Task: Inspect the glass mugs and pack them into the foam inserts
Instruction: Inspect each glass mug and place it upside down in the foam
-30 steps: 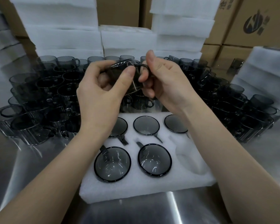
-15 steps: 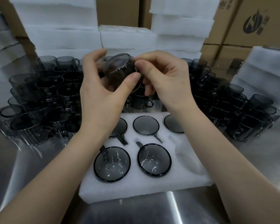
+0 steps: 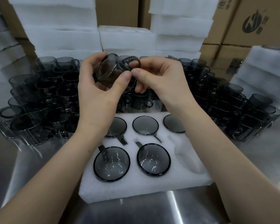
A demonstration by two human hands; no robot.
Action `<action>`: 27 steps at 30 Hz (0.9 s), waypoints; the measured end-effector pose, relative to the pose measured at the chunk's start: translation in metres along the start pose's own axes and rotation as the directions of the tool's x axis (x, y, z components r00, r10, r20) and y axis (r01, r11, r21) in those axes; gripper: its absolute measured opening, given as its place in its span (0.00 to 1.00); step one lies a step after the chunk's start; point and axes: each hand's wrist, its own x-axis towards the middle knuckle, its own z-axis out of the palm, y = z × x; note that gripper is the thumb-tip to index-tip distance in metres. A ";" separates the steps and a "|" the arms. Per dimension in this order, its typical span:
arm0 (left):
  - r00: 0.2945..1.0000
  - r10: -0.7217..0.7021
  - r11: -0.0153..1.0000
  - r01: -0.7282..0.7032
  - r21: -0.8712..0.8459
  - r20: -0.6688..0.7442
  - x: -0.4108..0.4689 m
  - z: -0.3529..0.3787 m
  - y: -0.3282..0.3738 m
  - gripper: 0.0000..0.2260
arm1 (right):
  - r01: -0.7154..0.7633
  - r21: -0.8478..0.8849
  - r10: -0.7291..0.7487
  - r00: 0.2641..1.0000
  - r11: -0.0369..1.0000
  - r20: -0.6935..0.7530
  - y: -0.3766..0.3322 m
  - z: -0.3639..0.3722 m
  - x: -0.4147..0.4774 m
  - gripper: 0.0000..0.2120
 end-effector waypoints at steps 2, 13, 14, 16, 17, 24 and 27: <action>1.000 0.013 1.000 -0.012 -0.010 0.020 0.000 0.000 0.000 0.20 | 0.020 -0.035 -0.021 0.999 0.999 -0.033 0.002 0.000 0.000 0.07; 0.982 0.006 0.997 0.008 -0.075 0.189 0.000 0.001 0.005 0.20 | -0.110 0.154 0.118 0.992 0.982 -0.041 0.003 -0.005 0.003 0.11; 0.978 0.007 0.997 0.010 -0.081 0.210 0.000 0.001 0.005 0.21 | -0.175 0.199 0.168 0.984 0.964 0.051 0.002 -0.006 0.004 0.10; 0.966 0.010 0.996 0.013 -0.086 0.258 0.000 0.001 0.004 0.22 | -0.348 0.279 0.285 0.927 0.895 0.242 0.003 -0.007 0.005 0.19; 0.963 0.010 0.997 0.013 -0.081 0.271 0.000 0.002 0.004 0.22 | -0.410 0.293 0.317 0.894 0.864 0.315 0.003 -0.008 0.004 0.20; 0.972 0.156 0.953 -0.194 0.232 0.174 -0.003 0.001 0.001 0.21 | -0.244 0.294 0.203 0.965 0.924 0.164 0.006 -0.005 0.002 0.13; 0.961 0.179 0.881 -0.252 0.401 0.211 -0.005 0.005 0.002 0.27 | -0.102 0.096 0.099 0.994 0.990 0.040 0.008 -0.001 0.002 0.16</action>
